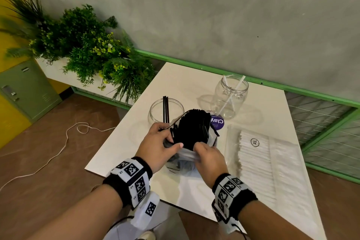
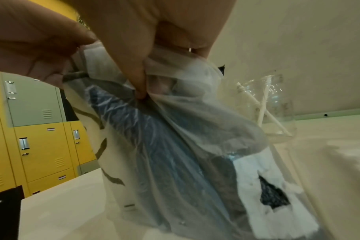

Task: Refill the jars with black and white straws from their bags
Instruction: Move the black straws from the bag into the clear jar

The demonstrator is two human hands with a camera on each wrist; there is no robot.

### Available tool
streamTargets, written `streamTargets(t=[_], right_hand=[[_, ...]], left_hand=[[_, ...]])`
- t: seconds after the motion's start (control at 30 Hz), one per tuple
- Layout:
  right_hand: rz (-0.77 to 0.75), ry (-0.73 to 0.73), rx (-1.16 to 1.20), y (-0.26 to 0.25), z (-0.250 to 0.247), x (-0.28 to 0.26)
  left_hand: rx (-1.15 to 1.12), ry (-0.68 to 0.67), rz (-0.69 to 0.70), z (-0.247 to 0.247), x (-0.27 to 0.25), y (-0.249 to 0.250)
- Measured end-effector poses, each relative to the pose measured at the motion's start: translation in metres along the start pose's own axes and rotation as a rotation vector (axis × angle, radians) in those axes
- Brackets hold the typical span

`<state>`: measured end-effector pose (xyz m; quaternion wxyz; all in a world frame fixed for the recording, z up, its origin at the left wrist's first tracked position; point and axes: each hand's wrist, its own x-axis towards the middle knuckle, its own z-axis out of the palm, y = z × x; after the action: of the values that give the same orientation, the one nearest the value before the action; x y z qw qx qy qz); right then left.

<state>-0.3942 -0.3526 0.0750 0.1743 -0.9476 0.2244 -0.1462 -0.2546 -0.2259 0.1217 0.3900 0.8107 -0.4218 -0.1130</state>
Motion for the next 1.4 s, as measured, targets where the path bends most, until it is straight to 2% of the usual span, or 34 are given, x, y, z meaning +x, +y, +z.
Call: streamTargets(t=[0.2,0.33,0.37,0.5,0.6,0.73,1.03,1.27,1.4], right_hand=[[-0.194,-0.065,0.144,0.012,-0.001,-0.019],[-0.024,0.094,0.350,0.013,-0.012,-0.010],[0.021,0.098,0.336,0.010,-0.014,-0.003],[0.063,-0.084,0.125,0.002,-0.018,0.016],[0.095,-0.127,0.019,0.000,-0.018,0.022],[0.055,-0.173,-0.105,0.001,-0.016,0.029],[0.046,-0.155,-0.011,0.002,-0.011,0.025],[0.031,0.010,0.176,0.012,-0.016,0.019],[-0.079,0.272,0.059,0.015,-0.027,0.011]], left_hand=[[0.056,0.008,0.000,0.001,0.007,0.000],[0.087,-0.017,0.006,-0.001,0.008,0.002],[0.102,-0.046,0.005,-0.002,0.007,0.003],[0.141,-0.164,0.041,-0.003,0.008,0.004],[0.141,-0.205,0.062,-0.005,0.010,0.003],[0.178,-0.264,0.063,-0.008,0.015,-0.001],[0.199,-0.286,0.072,-0.007,0.016,-0.003],[0.177,-0.199,0.079,-0.004,0.013,-0.003],[0.196,-0.180,0.069,-0.003,0.013,-0.002]])
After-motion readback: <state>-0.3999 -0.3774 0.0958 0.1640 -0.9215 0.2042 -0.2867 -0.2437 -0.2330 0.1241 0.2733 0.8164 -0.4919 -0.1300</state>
